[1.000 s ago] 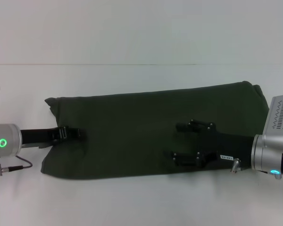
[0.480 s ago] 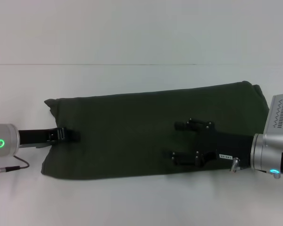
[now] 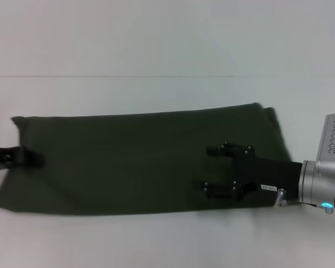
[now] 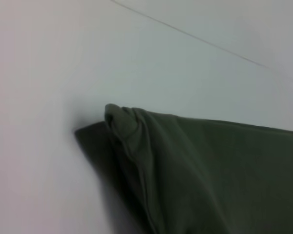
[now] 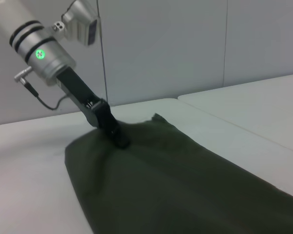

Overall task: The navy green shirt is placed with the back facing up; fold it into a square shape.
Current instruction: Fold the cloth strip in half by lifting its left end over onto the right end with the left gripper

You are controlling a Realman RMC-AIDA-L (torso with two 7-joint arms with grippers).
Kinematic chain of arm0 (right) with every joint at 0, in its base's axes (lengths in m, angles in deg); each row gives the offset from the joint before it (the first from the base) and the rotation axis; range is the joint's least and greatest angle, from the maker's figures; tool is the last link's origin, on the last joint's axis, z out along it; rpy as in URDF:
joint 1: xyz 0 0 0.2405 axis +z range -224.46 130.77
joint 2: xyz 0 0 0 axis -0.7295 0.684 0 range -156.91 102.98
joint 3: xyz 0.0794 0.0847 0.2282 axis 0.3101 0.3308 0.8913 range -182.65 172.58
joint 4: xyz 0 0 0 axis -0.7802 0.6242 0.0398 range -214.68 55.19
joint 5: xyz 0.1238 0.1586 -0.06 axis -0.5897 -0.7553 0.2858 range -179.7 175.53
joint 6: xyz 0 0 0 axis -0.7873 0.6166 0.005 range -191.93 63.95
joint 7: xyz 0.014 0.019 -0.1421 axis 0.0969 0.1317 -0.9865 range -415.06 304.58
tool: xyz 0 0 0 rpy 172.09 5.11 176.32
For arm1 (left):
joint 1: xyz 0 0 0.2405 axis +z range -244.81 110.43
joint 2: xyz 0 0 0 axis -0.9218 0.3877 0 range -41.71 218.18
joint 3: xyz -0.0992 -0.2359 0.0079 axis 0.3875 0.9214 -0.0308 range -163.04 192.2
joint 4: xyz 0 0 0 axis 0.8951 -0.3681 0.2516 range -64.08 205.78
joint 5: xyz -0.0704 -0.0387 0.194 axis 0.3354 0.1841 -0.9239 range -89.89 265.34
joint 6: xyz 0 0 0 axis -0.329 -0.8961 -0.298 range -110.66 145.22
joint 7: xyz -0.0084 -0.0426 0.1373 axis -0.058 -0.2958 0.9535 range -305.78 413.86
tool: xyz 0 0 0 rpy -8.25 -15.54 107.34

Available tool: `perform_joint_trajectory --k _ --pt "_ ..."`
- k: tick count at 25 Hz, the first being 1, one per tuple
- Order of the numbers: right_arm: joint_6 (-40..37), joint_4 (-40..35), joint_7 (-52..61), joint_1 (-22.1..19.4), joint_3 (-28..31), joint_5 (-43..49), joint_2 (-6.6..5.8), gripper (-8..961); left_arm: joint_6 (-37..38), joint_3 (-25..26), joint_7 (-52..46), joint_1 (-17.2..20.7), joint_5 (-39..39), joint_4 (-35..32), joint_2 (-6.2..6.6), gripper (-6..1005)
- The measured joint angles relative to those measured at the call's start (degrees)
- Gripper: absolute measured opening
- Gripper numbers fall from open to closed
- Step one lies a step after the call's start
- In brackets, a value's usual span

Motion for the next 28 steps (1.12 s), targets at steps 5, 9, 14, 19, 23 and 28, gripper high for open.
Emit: perform_joint_trajectory --k 5,9,14,19,23,28 --pt "-0.01 0.00 0.00 -0.03 -0.23 0.00 -0.01 900 4.64 3.96 -2.79 -0.59 -8.09 -4.45 2.26 121" --pt "0.02 0.11 -0.02 -0.02 -0.30 0.00 -0.01 900 8.20 5.45 -4.44 -1.45 -10.89 -6.97 2.86 120" --pt "0.30 0.33 -0.21 0.10 -0.32 0.00 0.00 900 13.08 5.11 -7.61 -3.54 -11.64 -9.30 2.92 120" --pt "0.39 0.38 -0.55 0.12 -0.17 0.00 0.00 899 22.11 5.12 -11.99 -7.24 -11.62 -13.96 2.82 119" --pt "0.48 0.54 -0.79 0.14 -0.27 0.00 0.06 899 30.07 5.31 -16.01 -12.20 -10.79 -17.83 1.73 118" --pt "0.44 0.64 -1.24 -0.07 -0.49 0.00 0.08 899 34.29 5.29 -20.61 -19.30 -8.82 -18.83 -1.55 118"
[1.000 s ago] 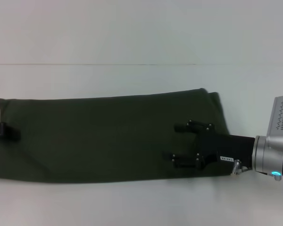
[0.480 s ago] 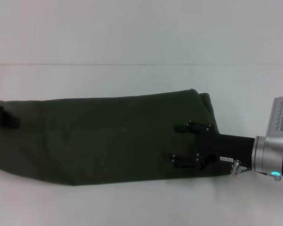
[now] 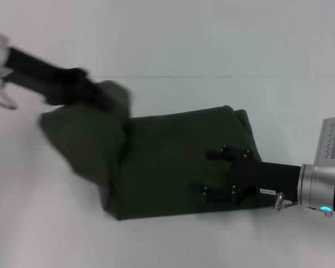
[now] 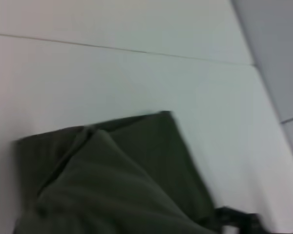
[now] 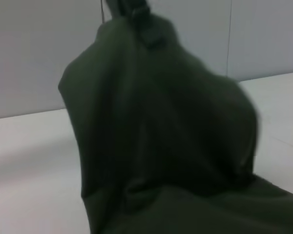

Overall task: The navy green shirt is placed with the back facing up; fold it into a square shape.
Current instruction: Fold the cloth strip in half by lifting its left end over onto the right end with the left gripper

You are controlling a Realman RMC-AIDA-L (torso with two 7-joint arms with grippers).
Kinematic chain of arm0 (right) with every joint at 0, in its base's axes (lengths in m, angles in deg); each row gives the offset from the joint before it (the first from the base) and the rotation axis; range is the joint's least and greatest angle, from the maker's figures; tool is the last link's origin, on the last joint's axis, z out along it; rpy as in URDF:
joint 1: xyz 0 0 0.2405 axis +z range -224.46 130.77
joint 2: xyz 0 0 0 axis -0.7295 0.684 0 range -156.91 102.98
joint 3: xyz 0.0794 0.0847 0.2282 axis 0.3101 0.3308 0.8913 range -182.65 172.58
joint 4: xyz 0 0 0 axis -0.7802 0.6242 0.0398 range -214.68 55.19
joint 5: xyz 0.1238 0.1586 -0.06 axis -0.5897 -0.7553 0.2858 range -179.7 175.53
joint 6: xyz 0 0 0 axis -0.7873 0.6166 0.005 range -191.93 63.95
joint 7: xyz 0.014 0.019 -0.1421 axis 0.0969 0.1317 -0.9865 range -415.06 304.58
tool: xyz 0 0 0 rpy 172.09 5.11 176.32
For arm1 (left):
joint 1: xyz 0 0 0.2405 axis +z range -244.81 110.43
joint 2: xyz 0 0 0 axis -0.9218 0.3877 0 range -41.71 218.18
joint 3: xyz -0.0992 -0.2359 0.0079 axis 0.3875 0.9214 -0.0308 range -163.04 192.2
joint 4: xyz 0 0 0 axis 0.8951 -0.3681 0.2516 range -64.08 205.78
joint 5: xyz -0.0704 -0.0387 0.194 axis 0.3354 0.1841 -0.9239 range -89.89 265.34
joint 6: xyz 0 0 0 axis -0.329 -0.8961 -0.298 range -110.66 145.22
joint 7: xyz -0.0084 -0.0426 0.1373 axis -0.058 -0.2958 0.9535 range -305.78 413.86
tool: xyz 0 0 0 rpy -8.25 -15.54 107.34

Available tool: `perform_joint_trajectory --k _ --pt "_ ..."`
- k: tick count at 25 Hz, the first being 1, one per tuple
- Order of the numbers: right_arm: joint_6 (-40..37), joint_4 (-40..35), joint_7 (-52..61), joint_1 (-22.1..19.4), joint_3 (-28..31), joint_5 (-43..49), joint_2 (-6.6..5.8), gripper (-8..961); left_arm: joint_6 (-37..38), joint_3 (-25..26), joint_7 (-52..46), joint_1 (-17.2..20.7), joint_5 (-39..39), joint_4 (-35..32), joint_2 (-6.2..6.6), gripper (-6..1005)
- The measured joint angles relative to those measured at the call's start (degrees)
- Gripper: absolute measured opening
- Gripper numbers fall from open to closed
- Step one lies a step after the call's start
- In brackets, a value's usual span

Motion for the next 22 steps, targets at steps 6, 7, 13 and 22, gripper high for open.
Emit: perform_joint_trajectory --k 6,7,13,22 --pt "-0.44 0.12 0.00 -0.51 -0.06 0.00 0.01 899 -6.51 0.06 -2.64 -6.35 0.67 5.75 -6.38 117" --pt "-0.43 0.17 0.00 -0.60 -0.06 0.00 0.00 899 -8.71 0.07 -2.52 -6.50 0.95 7.62 -7.18 117" --pt "-0.58 0.42 0.01 -0.91 -0.02 0.00 0.00 900 -19.43 0.23 0.35 -3.44 9.22 18.18 -8.83 138" --pt "-1.37 0.35 0.01 -1.50 0.40 0.00 -0.16 900 -24.69 -0.11 4.64 2.07 16.21 18.59 -10.93 171"
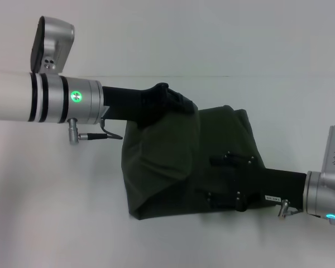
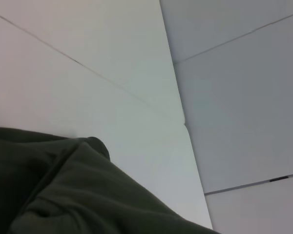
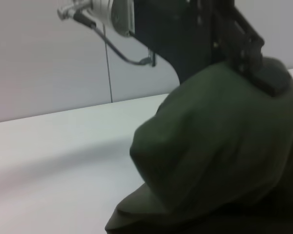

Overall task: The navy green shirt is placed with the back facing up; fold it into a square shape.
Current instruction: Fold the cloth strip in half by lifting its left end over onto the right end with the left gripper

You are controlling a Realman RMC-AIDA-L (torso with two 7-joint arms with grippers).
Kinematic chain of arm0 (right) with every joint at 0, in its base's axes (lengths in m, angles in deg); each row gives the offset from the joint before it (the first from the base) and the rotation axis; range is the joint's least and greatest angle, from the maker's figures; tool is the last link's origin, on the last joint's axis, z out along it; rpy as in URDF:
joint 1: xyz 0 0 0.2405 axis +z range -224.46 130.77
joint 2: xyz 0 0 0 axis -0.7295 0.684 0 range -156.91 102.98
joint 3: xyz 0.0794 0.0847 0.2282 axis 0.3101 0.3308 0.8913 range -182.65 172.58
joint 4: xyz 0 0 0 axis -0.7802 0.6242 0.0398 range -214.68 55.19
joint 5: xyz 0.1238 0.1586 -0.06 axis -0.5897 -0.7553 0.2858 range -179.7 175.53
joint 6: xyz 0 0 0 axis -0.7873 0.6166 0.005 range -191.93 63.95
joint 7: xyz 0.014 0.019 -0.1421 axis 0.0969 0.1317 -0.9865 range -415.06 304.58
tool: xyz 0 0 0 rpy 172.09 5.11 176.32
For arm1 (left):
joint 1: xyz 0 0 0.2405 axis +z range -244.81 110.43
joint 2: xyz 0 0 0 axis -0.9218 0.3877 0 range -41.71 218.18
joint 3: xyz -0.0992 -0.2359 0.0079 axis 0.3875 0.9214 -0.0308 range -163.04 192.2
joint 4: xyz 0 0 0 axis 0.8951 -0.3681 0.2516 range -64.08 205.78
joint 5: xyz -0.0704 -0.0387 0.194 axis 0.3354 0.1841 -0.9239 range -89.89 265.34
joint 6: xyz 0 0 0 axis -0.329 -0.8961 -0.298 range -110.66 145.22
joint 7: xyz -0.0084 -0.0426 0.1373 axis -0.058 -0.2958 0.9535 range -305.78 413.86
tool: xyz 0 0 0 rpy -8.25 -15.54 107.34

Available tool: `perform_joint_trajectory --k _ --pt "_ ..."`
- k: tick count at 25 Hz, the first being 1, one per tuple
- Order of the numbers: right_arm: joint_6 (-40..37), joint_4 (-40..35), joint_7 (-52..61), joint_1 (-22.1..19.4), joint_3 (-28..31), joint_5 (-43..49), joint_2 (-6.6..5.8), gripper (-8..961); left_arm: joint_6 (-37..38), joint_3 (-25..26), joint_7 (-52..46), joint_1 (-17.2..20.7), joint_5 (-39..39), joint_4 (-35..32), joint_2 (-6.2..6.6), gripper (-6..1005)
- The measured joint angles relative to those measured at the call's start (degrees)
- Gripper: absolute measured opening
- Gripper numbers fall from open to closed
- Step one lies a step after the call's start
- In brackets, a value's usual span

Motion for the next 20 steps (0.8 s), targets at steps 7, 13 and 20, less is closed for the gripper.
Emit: perform_joint_trajectory --k 7,13,20 --pt "-0.46 -0.31 0.34 -2.22 1.17 0.00 -0.21 899 -2.84 0.12 5.29 1.02 4.09 0.41 -2.23 195" --pt "-2.57 -1.28 -0.17 -6.37 5.94 0.00 -0.35 899 -6.48 -0.17 15.02 0.63 7.75 7.37 -2.81 217" --pt "-3.38 -1.56 -0.21 -8.07 7.46 0.25 -0.40 900 -7.67 -0.22 21.24 0.53 12.50 10.95 -2.96 416"
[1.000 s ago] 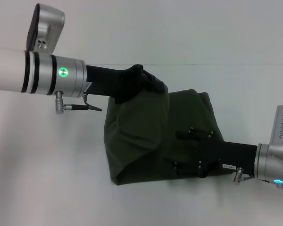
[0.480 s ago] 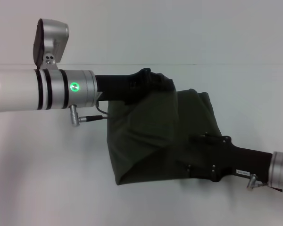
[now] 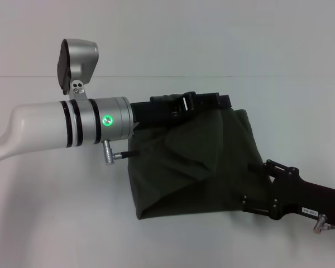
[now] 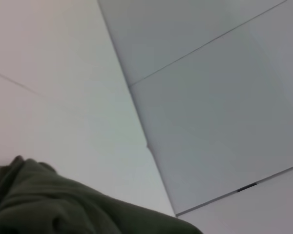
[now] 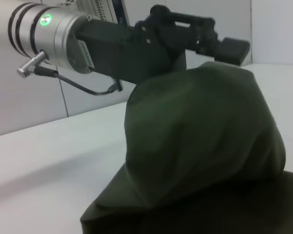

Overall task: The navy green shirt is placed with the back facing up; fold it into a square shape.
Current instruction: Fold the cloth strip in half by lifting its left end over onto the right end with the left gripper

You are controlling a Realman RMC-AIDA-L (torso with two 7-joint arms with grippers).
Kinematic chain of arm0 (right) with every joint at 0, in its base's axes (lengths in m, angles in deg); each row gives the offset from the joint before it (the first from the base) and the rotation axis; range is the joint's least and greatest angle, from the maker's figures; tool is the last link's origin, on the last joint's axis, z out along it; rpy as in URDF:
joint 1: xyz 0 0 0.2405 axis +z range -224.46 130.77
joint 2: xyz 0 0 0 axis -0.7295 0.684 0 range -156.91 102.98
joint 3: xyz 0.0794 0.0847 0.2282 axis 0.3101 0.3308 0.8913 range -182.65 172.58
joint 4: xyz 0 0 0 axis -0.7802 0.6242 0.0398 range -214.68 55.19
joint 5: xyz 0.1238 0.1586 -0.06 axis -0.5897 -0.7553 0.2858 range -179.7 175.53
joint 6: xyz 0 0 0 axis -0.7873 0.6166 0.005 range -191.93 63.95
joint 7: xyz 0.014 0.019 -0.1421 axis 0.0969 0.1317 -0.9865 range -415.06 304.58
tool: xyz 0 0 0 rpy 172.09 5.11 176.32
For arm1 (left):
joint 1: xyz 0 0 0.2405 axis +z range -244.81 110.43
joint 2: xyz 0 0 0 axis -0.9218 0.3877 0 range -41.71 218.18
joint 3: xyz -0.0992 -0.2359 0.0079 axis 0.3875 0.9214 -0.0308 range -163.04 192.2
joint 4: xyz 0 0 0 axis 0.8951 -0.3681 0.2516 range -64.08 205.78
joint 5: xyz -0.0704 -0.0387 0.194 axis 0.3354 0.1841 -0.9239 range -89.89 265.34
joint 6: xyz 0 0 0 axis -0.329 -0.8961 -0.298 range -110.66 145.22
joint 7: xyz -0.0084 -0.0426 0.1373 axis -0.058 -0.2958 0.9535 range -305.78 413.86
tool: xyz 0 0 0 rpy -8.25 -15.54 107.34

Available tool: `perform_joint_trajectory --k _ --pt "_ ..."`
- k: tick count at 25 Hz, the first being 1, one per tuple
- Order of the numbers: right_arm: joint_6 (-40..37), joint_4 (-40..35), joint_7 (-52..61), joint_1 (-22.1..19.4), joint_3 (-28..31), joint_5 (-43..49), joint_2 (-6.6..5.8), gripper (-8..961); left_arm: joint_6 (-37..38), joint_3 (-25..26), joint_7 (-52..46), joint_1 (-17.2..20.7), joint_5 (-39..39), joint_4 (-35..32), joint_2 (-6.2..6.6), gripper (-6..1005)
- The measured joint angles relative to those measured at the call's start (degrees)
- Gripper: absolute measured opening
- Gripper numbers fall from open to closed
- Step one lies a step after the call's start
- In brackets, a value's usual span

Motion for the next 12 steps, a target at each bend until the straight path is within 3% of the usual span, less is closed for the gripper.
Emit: perform_joint_trajectory --k 8,11,12 --pt "0.10 0.39 -0.05 -0.23 0.06 0.03 0.03 900 -1.01 -0.22 2.02 -0.26 0.26 0.93 -0.08 738" --pt "0.13 0.42 -0.06 -0.25 0.09 0.04 0.05 900 -1.10 -2.19 2.27 -0.71 0.26 0.84 -0.04 876" --pt "0.13 0.45 -0.06 -0.25 0.09 0.04 0.08 900 -1.00 -3.63 2.31 -1.11 0.26 0.57 -0.01 878"
